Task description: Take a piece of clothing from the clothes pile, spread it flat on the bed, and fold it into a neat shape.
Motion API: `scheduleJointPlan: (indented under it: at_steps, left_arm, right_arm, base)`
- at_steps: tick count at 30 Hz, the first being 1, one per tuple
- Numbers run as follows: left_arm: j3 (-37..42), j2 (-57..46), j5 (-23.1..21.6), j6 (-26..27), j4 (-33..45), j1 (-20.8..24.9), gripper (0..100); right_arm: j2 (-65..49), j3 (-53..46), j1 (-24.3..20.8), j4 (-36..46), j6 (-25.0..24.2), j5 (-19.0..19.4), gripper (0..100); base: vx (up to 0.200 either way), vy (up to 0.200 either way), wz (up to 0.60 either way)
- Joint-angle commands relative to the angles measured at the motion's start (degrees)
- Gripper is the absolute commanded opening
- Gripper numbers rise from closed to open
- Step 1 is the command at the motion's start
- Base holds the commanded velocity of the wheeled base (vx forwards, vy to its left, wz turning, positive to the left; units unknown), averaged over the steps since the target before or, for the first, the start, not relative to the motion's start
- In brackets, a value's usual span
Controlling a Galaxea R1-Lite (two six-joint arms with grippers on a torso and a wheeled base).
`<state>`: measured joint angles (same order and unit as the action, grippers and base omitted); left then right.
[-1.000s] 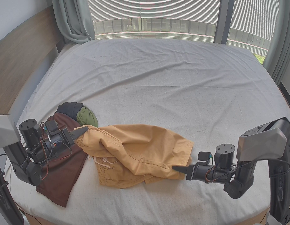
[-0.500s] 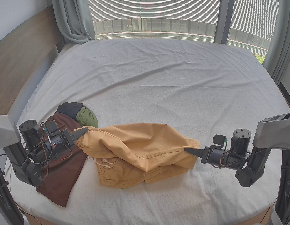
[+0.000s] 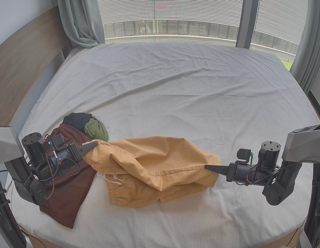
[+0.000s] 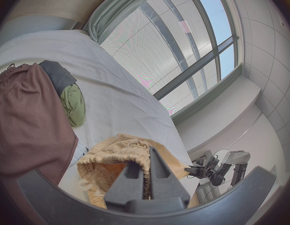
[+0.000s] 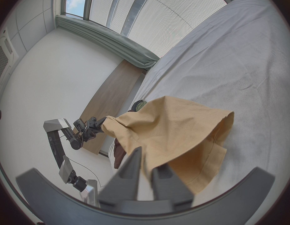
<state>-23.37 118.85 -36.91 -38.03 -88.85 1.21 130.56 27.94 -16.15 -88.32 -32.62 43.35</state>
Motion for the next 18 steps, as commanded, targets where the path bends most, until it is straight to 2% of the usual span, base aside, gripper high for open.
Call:
scheduleJointPlan:
  at_steps: [1, 9, 18]
  left_arm:
    - [-0.01, 0.07, 0.0, -0.02, -0.01, 0.02, 0]
    - [-0.1, 0.07, 0.0, -0.02, -0.01, 0.02, 0]
    - [-0.1, 0.07, 0.0, -0.02, -0.01, 0.02, 0]
  right_arm:
    - [0.75, 0.18, -0.37, -0.01, 0.01, 0.24, 100]
    - [4.44, 1.15, -3.27, -0.01, 2.21, -0.46, 100]
    - [6.11, 1.94, -4.15, -0.01, 2.48, -0.46, 100]
  base:
    - [0.0, 0.0, 0.0]
    - [0.0, 0.0, 0.0]
    - [0.0, 0.0, 0.0]
